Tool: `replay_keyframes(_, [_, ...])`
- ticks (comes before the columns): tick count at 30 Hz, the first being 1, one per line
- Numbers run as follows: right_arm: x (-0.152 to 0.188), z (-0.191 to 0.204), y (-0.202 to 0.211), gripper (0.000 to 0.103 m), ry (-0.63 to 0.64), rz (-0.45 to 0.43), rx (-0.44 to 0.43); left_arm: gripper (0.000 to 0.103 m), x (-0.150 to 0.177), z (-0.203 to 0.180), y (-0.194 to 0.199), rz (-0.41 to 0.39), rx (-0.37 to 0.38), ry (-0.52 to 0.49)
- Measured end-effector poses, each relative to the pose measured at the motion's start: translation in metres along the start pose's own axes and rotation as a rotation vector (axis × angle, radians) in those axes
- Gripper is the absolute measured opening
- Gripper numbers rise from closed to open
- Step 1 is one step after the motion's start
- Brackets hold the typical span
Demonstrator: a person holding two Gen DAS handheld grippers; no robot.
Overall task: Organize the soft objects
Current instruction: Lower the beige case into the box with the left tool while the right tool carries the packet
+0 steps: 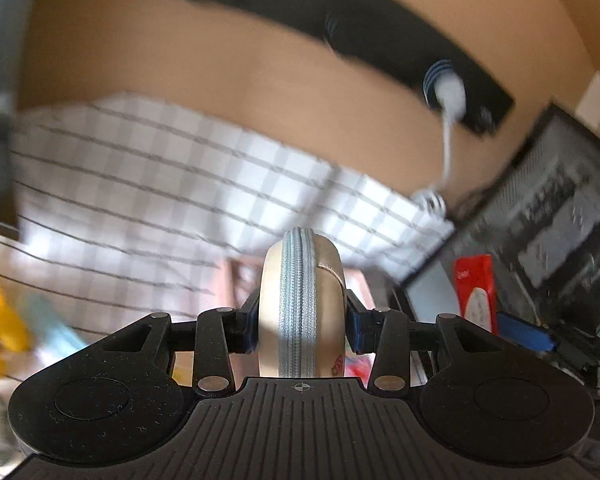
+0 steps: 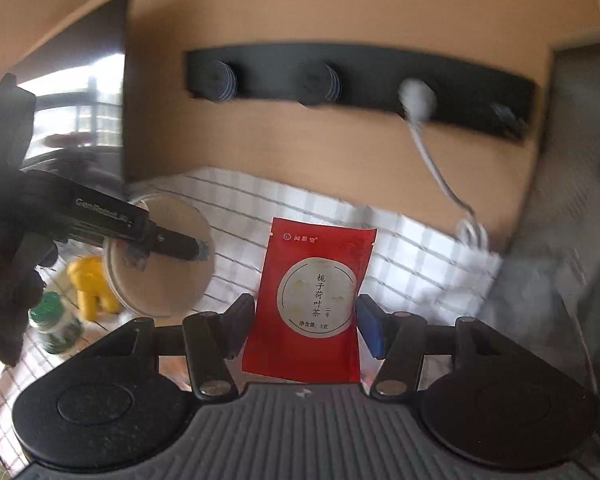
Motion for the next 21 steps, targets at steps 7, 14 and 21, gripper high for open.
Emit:
replay_keyframes(7, [0.042,-0.021,-0.021,0.056,-0.046,0.056,0.026,0.045,0.042,-0.026,-0.076,0.159,0.079,0.020])
replay_keyframes(14, [0.061,-0.025,-0.045,0.056,-0.078,0.097,0.000,0.052,0.062,-0.015,-0.107,0.177,-0.052,-0.179])
replay_keyframes(21, [0.063,-0.015,-0.075,0.056,-0.085,0.115,-0.018,0.052,0.037,-0.001,-0.054,0.034,-0.074,-0.164])
Point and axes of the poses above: each gripper's, at about its wrist camera, not at the fingertips, and y roughly against the way its jaws point, z to its left, x to its underside, the point moved 10 cm from there along -y, roughly the way its jaws point, and after that the axes turned 5 degrees about -x, right-handed, at the moved point
